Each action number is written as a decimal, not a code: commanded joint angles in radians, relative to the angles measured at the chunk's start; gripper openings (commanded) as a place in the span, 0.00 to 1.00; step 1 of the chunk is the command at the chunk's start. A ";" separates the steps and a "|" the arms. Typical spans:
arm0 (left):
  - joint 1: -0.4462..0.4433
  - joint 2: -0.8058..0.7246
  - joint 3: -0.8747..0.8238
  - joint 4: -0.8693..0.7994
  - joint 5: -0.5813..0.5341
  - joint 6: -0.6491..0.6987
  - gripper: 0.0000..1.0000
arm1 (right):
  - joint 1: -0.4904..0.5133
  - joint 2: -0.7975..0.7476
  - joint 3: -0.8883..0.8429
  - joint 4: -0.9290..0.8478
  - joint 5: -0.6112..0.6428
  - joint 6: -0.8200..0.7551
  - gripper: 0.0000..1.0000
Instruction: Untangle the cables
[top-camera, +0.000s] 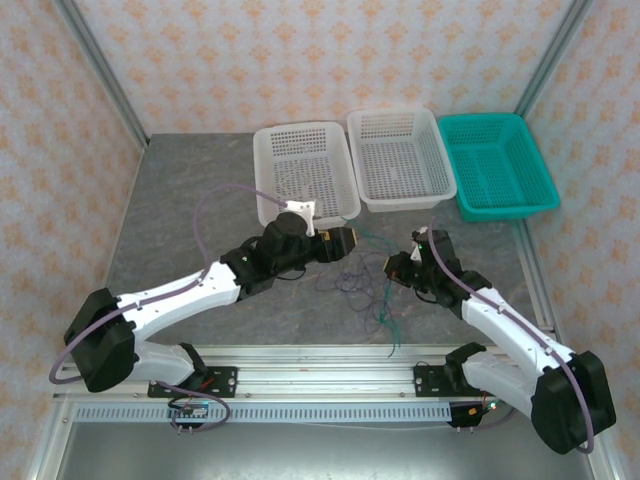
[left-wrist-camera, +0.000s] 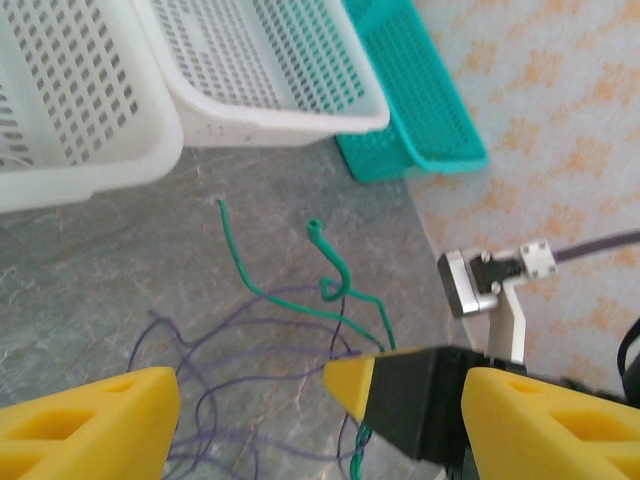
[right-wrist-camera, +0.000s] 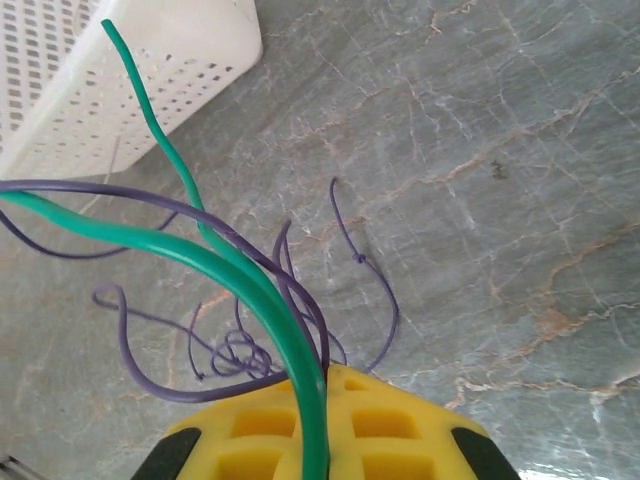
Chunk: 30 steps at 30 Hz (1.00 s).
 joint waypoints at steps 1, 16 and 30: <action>0.001 -0.003 -0.044 0.117 -0.096 -0.039 0.75 | 0.005 -0.016 0.021 0.033 0.054 0.084 0.00; 0.018 -0.040 -0.195 -0.194 -0.323 -0.027 0.60 | 0.003 0.008 0.087 -0.045 0.097 0.122 0.00; 0.004 0.133 -0.246 -0.075 -0.122 -0.189 0.35 | 0.004 0.016 0.077 -0.046 0.127 0.113 0.00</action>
